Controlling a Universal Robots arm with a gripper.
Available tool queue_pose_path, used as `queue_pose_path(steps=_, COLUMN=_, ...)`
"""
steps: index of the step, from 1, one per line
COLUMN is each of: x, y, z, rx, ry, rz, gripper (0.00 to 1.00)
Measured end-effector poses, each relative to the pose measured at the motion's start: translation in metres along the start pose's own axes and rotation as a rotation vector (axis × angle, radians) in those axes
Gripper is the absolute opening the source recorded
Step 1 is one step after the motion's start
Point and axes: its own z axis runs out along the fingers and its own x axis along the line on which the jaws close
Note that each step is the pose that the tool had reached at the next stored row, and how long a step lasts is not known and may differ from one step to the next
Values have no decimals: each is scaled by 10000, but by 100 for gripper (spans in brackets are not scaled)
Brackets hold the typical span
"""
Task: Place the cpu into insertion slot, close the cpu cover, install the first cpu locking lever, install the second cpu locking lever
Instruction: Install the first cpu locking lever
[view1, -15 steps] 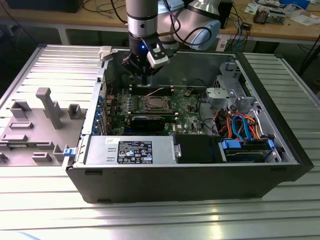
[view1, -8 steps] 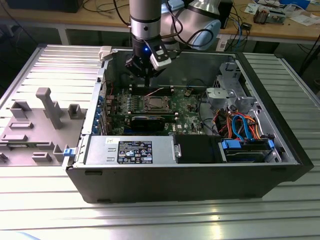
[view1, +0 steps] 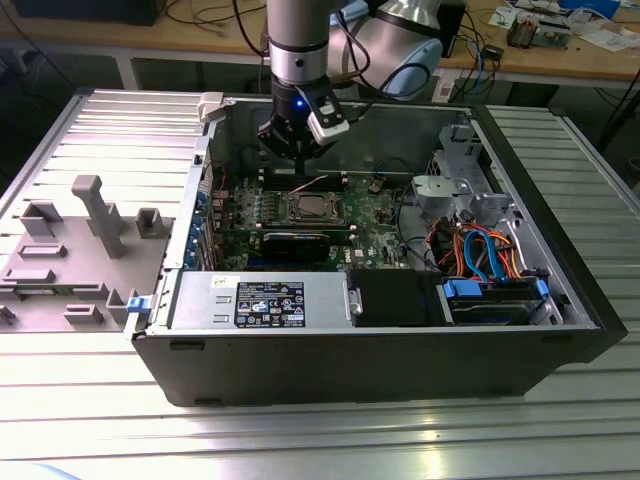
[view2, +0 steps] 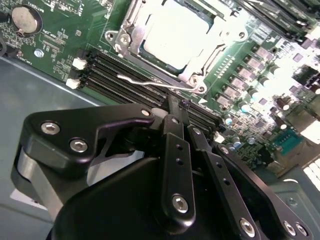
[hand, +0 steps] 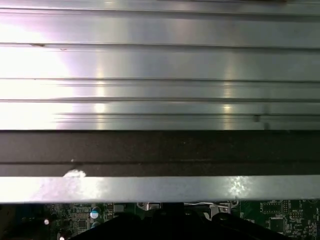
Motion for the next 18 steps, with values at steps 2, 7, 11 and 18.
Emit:
queue_pose_path(steps=2, x=-26, y=8, z=6, rx=1, ry=1, rz=-5, gripper=11)
queue_pose_path(steps=7, x=-91, y=32, z=25, rx=1, ry=2, rz=-16, gripper=11)
queue_pose_path(steps=11, x=-131, y=35, z=51, rx=143, ry=3, rz=-31, gripper=11)
queue_pose_path(steps=18, x=-219, y=47, z=79, rx=201, ry=3, rz=-86, gripper=11)
